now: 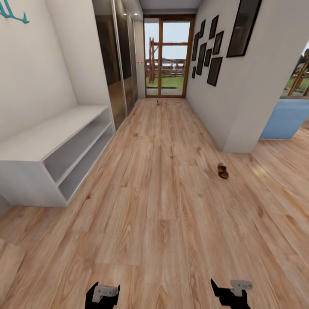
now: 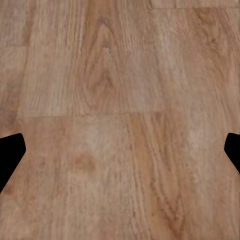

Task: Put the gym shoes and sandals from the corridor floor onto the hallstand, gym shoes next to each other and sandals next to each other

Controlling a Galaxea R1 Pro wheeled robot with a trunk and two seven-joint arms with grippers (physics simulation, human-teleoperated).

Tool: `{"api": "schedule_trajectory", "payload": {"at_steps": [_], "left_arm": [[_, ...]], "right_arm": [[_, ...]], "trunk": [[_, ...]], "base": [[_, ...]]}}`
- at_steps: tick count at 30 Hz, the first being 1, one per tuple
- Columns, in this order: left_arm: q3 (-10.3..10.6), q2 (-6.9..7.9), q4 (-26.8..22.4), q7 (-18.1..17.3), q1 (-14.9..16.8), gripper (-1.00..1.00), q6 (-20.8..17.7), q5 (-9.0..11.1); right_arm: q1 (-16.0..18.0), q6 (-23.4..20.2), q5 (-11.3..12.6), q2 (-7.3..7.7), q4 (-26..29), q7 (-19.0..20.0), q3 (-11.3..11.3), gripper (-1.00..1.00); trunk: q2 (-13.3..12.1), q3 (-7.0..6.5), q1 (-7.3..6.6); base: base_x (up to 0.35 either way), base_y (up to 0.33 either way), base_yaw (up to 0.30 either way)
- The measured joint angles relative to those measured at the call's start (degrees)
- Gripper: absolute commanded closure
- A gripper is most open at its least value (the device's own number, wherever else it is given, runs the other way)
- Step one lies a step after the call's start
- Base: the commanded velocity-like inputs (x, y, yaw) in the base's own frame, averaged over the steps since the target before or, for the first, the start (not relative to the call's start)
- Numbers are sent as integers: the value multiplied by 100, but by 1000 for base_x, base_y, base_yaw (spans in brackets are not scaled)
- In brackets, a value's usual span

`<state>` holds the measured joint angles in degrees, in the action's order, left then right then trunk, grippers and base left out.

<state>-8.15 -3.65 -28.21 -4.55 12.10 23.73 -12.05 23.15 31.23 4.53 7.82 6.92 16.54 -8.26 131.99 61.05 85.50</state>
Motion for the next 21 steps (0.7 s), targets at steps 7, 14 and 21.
{"api": "schedule_trajectory", "payload": {"at_steps": [7, 14, 21], "left_arm": [[-5, -2, 10, 3, 0, -100, 0, 1], [-13, -4, 19, 8, 0, -100, 0, 6], [-15, -11, 30, 9, 0, -100, 0, 7]], "right_arm": [[-2, 0, 0, 0, 0, 3, 0, -100], [-1, 0, 0, 0, 0, 4, 0, -100], [-2, 0, 0, 0, 0, 8, 0, -100]], "trunk": [[0, 0, 0], [0, 0, 0], [0, 0, 0]], "base": [[340, 0, 0], [340, 0, 0], [340, 0, 0]]}}
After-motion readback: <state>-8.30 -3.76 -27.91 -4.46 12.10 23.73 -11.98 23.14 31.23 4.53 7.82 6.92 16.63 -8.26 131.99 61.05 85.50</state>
